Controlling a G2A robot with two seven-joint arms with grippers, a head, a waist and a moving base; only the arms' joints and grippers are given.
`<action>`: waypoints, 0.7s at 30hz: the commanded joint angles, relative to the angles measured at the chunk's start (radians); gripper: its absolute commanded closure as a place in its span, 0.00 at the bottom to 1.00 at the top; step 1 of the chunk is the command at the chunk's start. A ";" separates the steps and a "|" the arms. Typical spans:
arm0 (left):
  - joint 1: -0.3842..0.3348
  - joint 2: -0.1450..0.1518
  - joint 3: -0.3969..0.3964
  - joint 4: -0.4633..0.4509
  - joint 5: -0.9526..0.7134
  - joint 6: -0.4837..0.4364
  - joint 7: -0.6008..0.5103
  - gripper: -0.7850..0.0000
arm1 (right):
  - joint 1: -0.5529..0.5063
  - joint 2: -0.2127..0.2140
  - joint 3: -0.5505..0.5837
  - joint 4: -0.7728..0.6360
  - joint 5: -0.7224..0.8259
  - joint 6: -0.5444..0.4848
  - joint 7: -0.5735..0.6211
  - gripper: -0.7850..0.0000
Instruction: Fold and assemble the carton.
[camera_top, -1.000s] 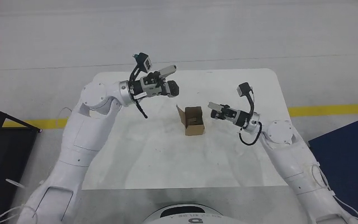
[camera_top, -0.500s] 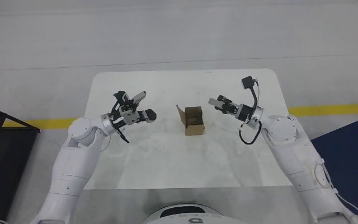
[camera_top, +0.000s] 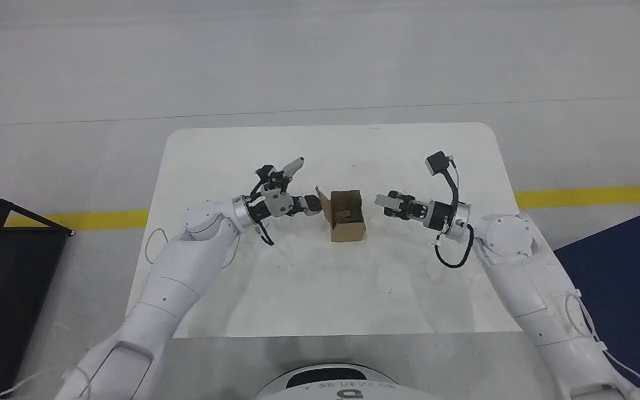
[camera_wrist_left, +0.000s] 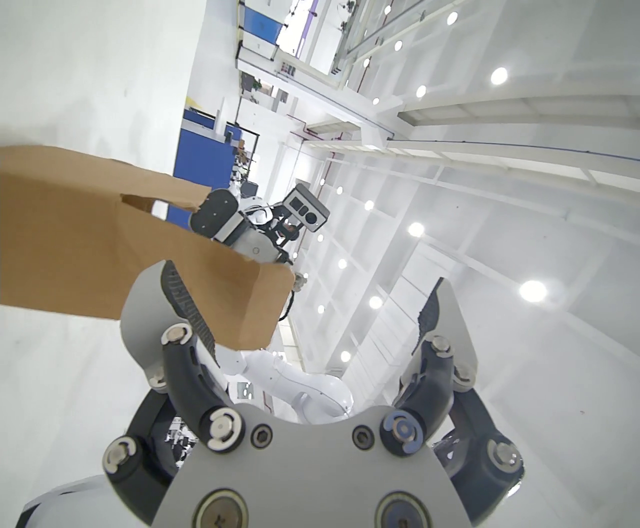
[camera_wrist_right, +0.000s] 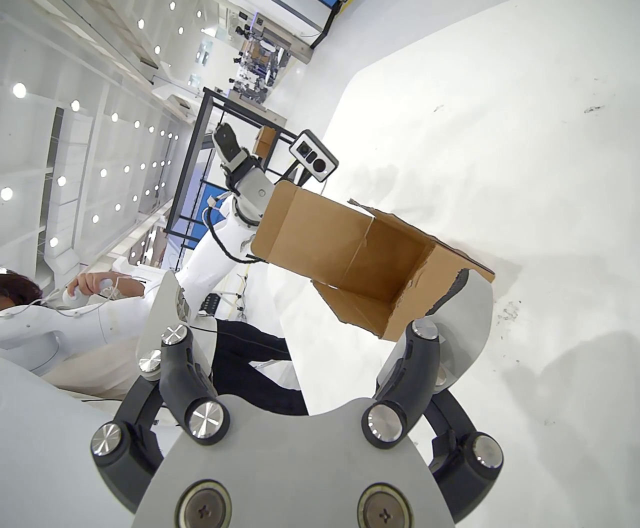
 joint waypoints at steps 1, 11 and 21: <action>-0.044 -0.023 0.044 0.056 -0.007 -0.048 0.038 0.00 | -0.016 0.003 0.011 -0.004 0.014 -0.006 0.010 0.00; -0.232 -0.151 0.225 0.257 -0.010 -0.193 0.156 0.00 | -0.077 0.013 0.029 -0.038 0.093 -0.039 0.092 0.00; -0.320 -0.222 0.250 0.400 -0.035 -0.364 0.133 0.00 | -0.039 0.012 0.028 -0.043 0.108 -0.102 0.081 0.00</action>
